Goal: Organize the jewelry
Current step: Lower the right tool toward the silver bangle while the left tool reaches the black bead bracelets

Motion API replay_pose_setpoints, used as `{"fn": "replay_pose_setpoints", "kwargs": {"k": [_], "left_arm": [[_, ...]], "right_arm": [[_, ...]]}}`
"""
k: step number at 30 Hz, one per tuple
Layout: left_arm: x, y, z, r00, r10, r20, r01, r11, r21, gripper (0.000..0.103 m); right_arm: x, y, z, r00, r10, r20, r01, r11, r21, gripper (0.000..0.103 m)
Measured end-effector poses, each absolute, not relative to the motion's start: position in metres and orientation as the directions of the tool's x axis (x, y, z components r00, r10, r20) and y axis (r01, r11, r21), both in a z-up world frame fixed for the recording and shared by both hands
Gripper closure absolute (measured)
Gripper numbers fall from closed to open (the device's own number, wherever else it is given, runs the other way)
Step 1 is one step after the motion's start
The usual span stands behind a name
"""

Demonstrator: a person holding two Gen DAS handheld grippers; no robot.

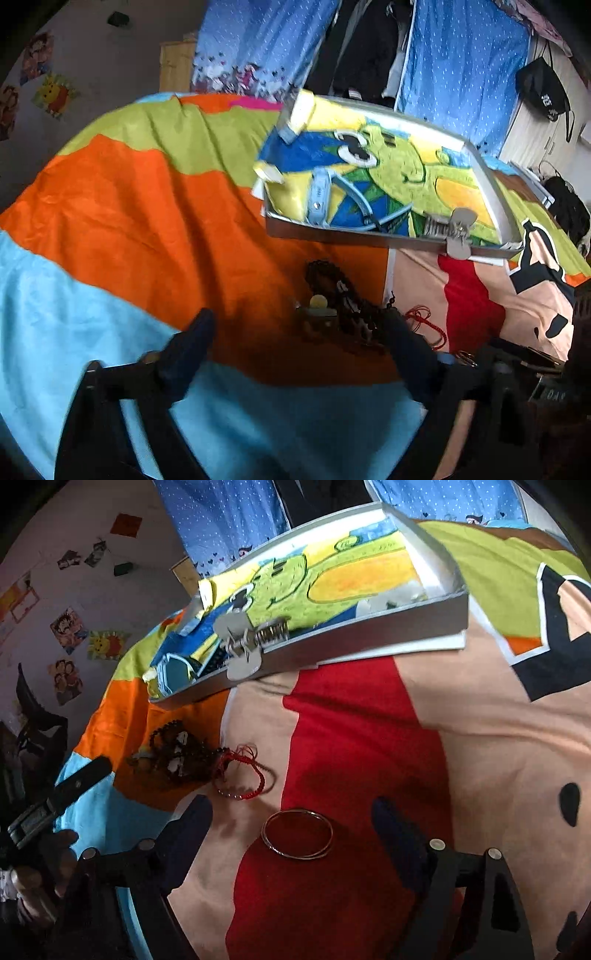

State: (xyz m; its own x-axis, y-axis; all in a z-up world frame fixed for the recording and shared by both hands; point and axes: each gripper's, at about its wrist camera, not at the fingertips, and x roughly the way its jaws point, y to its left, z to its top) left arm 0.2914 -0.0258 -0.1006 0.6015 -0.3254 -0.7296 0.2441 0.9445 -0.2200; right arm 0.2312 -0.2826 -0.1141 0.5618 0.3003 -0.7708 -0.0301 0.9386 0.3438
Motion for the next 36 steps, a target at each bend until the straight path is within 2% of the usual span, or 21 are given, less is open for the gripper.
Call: {"fn": "replay_pose_setpoints", "kwargs": {"k": [3, 5, 10, 14, 17, 21, 24, 36], "left_arm": [[0.296, -0.032, -0.111, 0.574, -0.33, -0.749, 0.26, 0.941, -0.215, 0.047], [0.297, -0.034, -0.114, 0.57, -0.327, -0.753, 0.276, 0.94, -0.199, 0.049], [0.298, -0.032, -0.117, 0.577, -0.335, -0.744, 0.277, 0.938, -0.208, 0.05], [0.301, -0.03, -0.118, 0.572, -0.338, -0.747, 0.26, 0.939, -0.225, 0.062], [0.301, -0.03, -0.117, 0.568, -0.349, -0.746, 0.261, 0.935, -0.239, 0.069], [0.295, -0.037, -0.115, 0.575, -0.332, -0.748, 0.286, 0.938, -0.196, 0.079], [0.291, -0.043, -0.114, 0.579, -0.316, -0.752, 0.297, 0.94, -0.167, 0.083], [0.265, -0.051, -0.1, 0.543, -0.35, -0.764, 0.304, 0.929, -0.21, 0.083]], "right_arm": [[0.233, -0.28, -0.123, 0.533, 0.295, -0.793, -0.028, 0.943, 0.333, 0.023], [0.237, -0.279, -0.132, 0.505, 0.293, -0.812, -0.019, 0.944, 0.329, 0.027], [0.234, -0.276, -0.138, 0.496, 0.284, -0.82, -0.018, 0.948, 0.318, 0.028], [0.233, -0.279, -0.139, 0.5, 0.297, -0.813, -0.01, 0.941, 0.338, 0.032], [0.232, -0.279, -0.138, 0.502, 0.299, -0.812, -0.011, 0.941, 0.34, 0.041], [0.233, -0.279, -0.139, 0.503, 0.301, -0.81, -0.013, 0.94, 0.341, 0.051], [0.234, -0.279, -0.139, 0.502, 0.308, -0.808, -0.013, 0.937, 0.349, 0.06], [0.233, -0.274, -0.134, 0.498, 0.33, -0.802, -0.022, 0.929, 0.369, 0.06]]}}
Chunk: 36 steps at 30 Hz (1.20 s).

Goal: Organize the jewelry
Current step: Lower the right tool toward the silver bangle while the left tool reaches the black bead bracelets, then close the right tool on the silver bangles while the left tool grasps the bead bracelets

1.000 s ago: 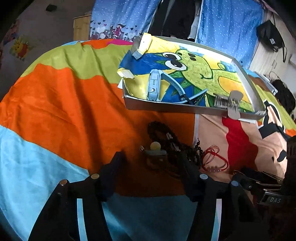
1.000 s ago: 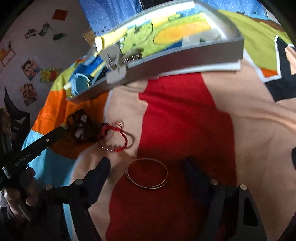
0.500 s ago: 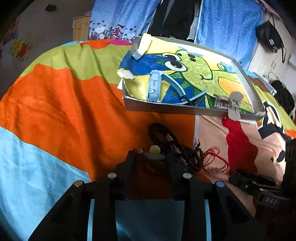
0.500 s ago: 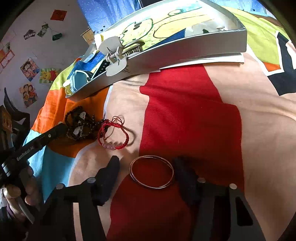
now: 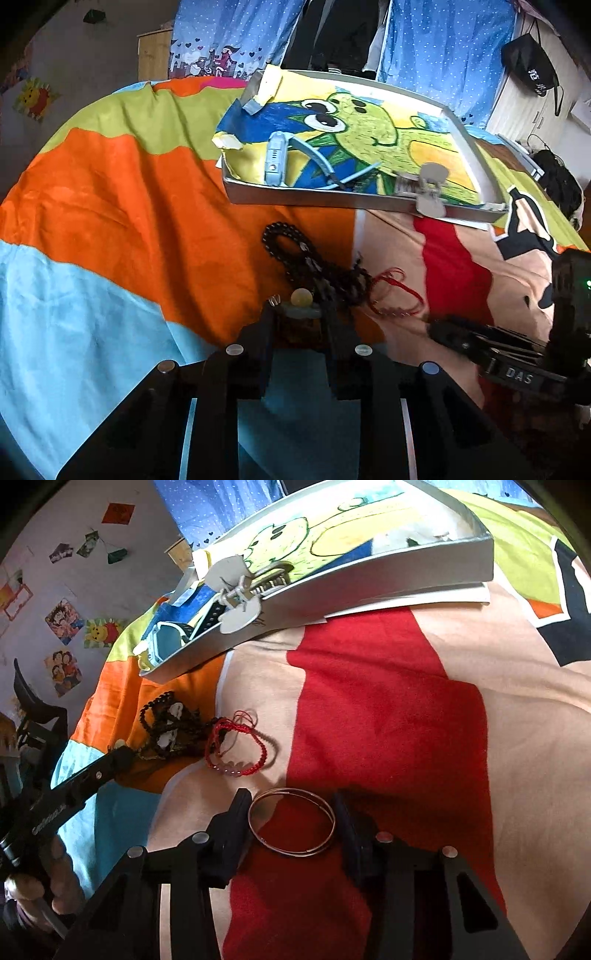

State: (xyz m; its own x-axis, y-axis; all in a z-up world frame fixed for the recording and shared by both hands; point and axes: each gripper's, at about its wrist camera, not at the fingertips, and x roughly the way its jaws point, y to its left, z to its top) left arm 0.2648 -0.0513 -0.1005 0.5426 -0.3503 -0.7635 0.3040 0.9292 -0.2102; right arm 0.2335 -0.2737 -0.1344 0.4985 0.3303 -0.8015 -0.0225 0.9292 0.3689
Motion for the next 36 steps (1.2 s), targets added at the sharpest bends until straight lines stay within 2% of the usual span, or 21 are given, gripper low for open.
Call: {"fn": "replay_pose_setpoints", "kwargs": {"k": [12, 21, 31, 36], "left_arm": [[0.222, -0.052, -0.069, 0.573, -0.377, -0.728, 0.315, 0.921, -0.23, 0.083], [0.195, -0.054, -0.045, 0.61, -0.366, -0.703, 0.313, 0.926, -0.211, 0.083], [0.172, -0.05, 0.001, 0.604, -0.441, -0.664, 0.328, 0.897, -0.298, 0.083], [0.16, -0.057, 0.028, 0.634, -0.438, -0.638, 0.35, 0.897, -0.268, 0.083]], "right_arm": [[0.22, -0.251, -0.095, 0.591, 0.348, -0.728, -0.152, 0.934, 0.323, 0.06], [0.21, -0.246, -0.074, 0.641, 0.365, -0.675, -0.195, 0.928, 0.316, 0.06], [0.194, -0.258, -0.049, 0.701, 0.377, -0.605, -0.209, 0.92, 0.332, 0.06], [0.19, -0.266, -0.04, 0.723, 0.382, -0.575, -0.203, 0.914, 0.352, 0.06]]}}
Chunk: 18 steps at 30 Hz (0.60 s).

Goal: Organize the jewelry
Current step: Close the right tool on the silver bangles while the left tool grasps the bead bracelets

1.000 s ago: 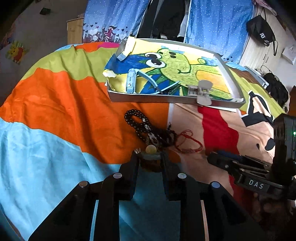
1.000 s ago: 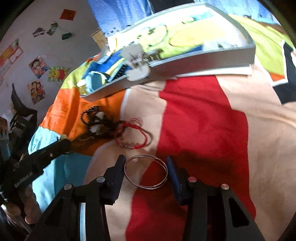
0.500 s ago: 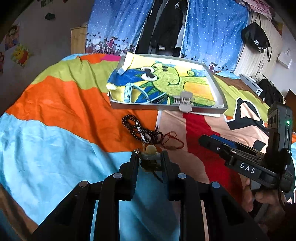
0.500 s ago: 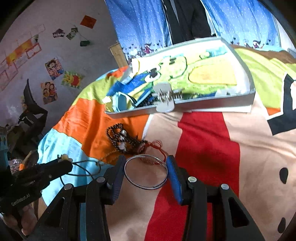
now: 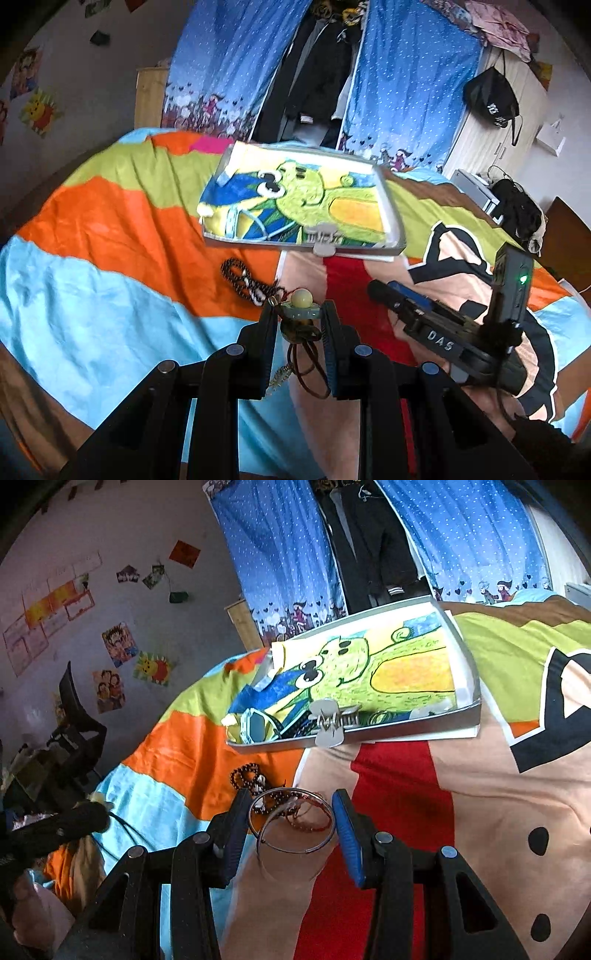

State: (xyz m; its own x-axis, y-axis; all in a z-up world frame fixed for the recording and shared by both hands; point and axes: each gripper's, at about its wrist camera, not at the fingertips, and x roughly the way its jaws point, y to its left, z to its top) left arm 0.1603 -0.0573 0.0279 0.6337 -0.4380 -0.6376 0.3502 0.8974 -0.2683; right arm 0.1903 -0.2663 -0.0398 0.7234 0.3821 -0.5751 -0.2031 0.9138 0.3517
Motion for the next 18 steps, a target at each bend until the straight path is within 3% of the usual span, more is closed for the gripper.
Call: {"fn": "replay_pose_setpoints", "kwargs": {"k": [9, 18], "left_arm": [[0.158, -0.075, 0.052, 0.676, -0.413, -0.61, 0.356, 0.908, -0.22, 0.083], [0.179, -0.086, 0.056, 0.673, -0.438, -0.596, 0.363, 0.898, -0.25, 0.083]], "right_arm": [[0.182, -0.279, -0.027, 0.75, 0.391, -0.534, -0.204, 0.904, 0.376, 0.06], [0.182, -0.286, -0.025, 0.759, 0.385, -0.526, -0.193, 0.904, 0.382, 0.06]]}}
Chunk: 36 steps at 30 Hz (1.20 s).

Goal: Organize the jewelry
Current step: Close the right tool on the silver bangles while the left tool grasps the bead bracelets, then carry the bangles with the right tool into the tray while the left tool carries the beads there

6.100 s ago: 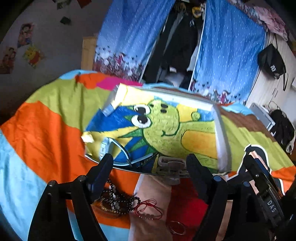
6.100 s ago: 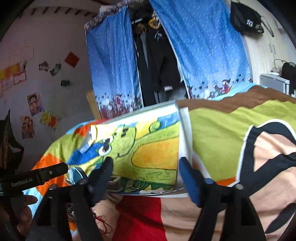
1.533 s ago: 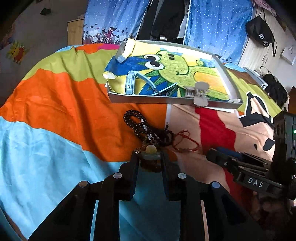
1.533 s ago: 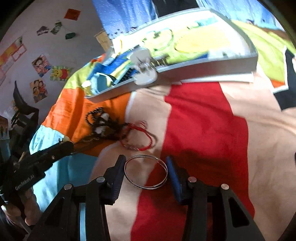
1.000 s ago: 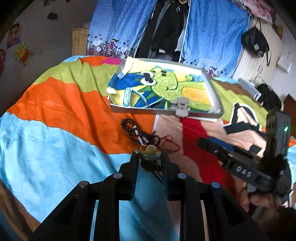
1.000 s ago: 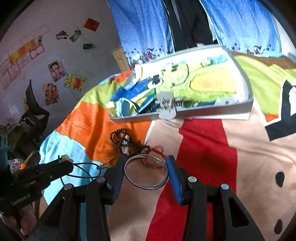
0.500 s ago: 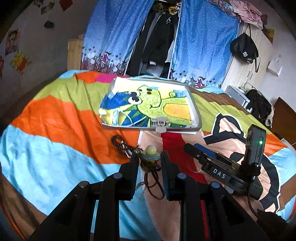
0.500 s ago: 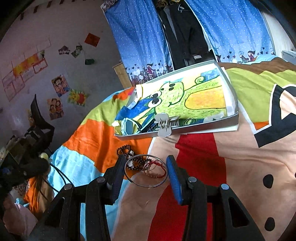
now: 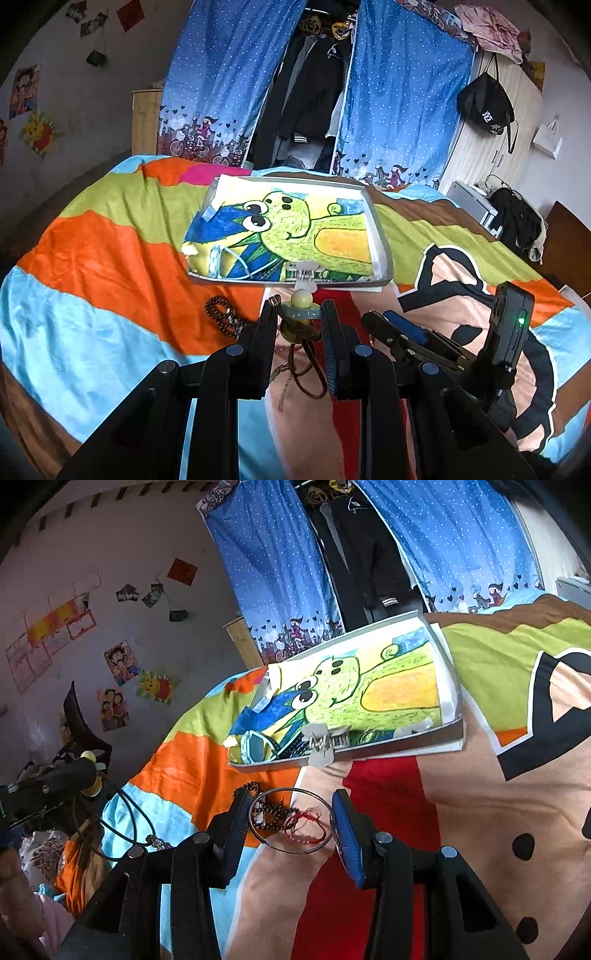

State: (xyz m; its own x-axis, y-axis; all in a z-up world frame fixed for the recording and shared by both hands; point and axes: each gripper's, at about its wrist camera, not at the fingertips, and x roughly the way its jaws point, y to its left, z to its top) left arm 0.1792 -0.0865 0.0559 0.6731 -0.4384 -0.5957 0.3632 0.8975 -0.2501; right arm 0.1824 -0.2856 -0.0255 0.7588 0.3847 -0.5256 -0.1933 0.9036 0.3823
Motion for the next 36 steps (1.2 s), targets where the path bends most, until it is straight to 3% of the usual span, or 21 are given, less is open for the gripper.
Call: {"fn": "replay_pose_setpoints", "kwargs": {"k": [9, 22, 36], "left_arm": [[0.227, -0.096, 0.052, 0.657, -0.48, -0.581, 0.394, 0.876, -0.278, 0.083], [0.34, -0.117, 0.006, 0.624, -0.509, -0.593, 0.391, 0.86, -0.327, 0.083], [0.409, -0.131, -0.059, 0.567, -0.445, -0.693, 0.313, 0.895, -0.319, 0.083]], "right_arm": [[0.204, -0.302, -0.014, 0.805, 0.374, -0.46, -0.205, 0.904, 0.375, 0.06], [0.284, -0.323, -0.024, 0.862, 0.312, -0.401, -0.197, 0.932, 0.303, 0.06], [0.343, -0.335, -0.077, 0.8, 0.246, -0.547, -0.107, 0.956, 0.273, 0.06]]}}
